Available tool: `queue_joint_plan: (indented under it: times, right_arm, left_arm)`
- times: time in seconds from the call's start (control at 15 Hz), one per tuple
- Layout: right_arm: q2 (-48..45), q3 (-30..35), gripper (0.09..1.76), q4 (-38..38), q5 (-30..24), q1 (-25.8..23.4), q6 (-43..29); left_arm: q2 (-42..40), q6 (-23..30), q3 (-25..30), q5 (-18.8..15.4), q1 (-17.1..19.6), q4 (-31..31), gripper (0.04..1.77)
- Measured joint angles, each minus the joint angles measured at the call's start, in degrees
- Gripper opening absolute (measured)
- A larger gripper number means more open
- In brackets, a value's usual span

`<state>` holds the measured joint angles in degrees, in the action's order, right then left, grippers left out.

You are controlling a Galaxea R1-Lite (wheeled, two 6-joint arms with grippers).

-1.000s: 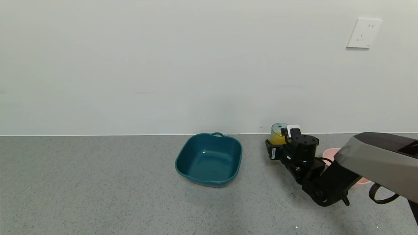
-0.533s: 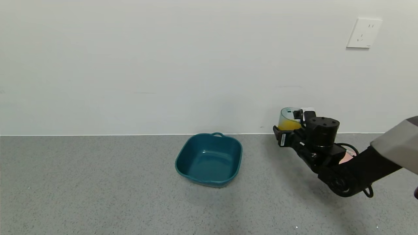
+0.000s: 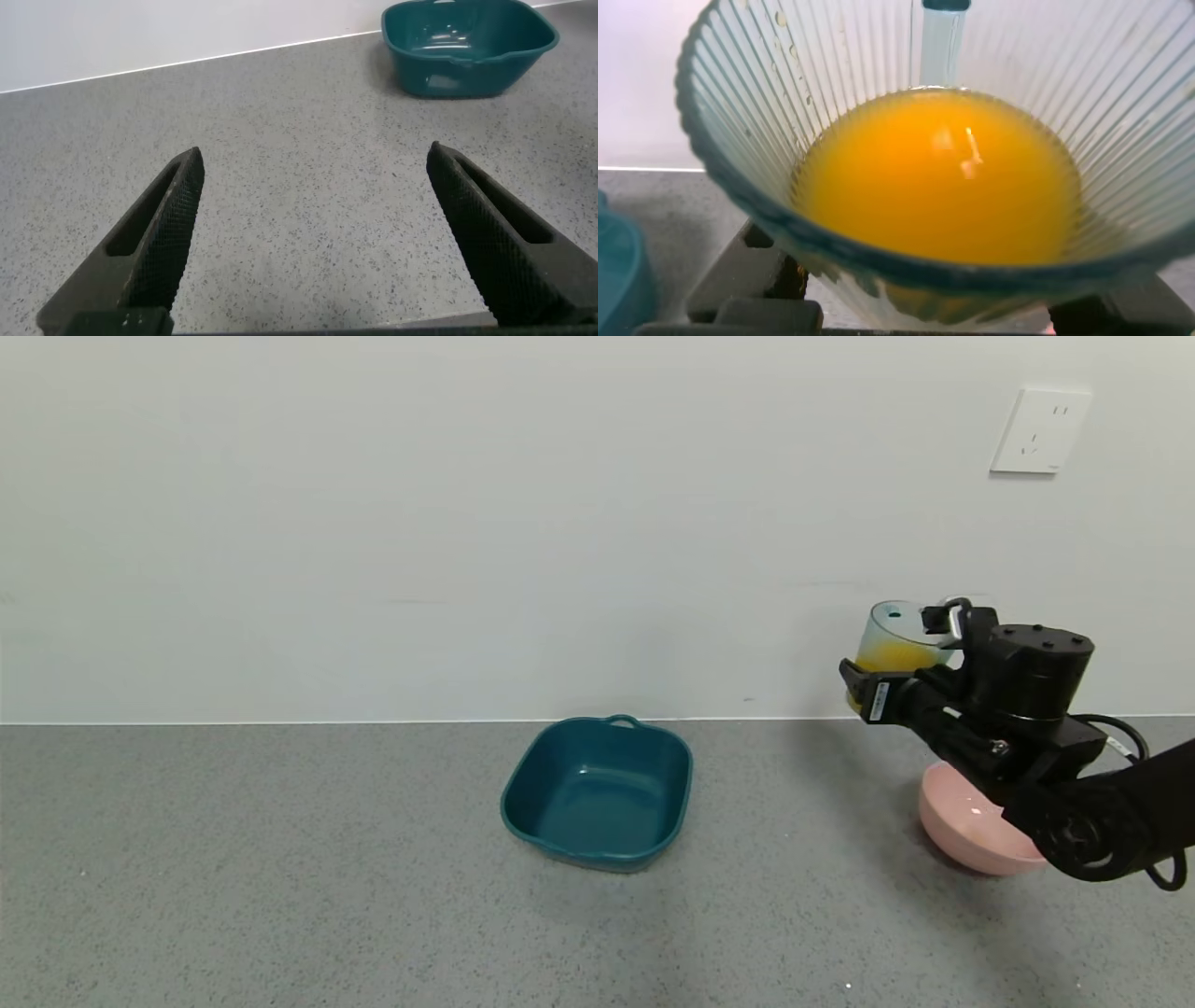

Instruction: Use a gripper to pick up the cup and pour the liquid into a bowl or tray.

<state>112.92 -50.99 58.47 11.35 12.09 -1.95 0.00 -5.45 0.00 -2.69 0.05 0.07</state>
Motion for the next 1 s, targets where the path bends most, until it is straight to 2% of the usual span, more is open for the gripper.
queue_joint_plan:
  times: [0.4,1.0]
  right_arm:
    - [-5.05,3.93,1.37,-0.76,-6.34,-9.26,1.68]
    - [-8.74,8.02,1.37,-0.59,-18.54,-26.83,3.57]
  left_arm:
    - [0.00,0.02,0.00,0.02,-0.05,0.02,1.72]
    - [0.00,0.00,0.00,0.00,-0.05,0.02,1.72]
